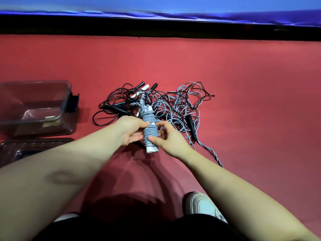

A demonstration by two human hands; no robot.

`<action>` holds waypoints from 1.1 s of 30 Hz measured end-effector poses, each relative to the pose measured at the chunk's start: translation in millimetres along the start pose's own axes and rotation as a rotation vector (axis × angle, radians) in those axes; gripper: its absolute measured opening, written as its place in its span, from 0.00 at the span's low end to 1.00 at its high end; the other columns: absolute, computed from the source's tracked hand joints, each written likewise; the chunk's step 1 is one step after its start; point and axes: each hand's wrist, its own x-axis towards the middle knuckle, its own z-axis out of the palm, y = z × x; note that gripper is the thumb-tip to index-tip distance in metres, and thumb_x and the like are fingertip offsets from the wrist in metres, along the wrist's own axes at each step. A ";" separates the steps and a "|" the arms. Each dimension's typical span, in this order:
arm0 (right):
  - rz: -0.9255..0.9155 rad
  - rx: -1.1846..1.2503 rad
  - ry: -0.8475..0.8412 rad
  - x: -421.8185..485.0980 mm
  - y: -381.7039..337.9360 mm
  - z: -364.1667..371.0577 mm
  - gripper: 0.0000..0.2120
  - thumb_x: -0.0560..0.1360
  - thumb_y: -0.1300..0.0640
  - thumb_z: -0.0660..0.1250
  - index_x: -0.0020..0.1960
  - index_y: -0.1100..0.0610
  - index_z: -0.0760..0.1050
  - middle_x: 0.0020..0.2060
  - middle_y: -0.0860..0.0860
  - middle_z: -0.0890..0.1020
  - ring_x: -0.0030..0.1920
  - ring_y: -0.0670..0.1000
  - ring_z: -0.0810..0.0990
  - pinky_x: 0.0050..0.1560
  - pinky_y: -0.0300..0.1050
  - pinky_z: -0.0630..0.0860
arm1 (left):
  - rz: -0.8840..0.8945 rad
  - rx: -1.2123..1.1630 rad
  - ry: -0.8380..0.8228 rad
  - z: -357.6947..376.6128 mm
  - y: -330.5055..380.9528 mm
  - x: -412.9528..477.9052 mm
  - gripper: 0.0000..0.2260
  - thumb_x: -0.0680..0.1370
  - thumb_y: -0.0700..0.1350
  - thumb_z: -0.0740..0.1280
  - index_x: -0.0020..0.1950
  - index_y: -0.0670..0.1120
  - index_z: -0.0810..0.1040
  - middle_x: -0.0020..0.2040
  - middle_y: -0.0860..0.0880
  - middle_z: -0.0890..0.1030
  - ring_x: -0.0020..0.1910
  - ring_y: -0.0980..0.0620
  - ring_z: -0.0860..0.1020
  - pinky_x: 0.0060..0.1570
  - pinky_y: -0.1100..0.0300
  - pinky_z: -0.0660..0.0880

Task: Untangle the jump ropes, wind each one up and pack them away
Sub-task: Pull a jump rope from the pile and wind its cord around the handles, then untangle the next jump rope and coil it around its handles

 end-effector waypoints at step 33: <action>0.985 -0.225 0.256 -136.4 246.9 -156.6 0.23 0.72 0.55 0.67 0.63 0.59 0.64 0.57 0.60 0.76 0.58 0.60 0.76 0.48 0.46 0.70 | 0.392 1.109 -0.297 241.1 -68.7 -7.9 0.11 0.78 0.41 0.65 0.57 0.38 0.78 0.56 0.40 0.79 0.53 0.46 0.76 0.59 0.57 0.70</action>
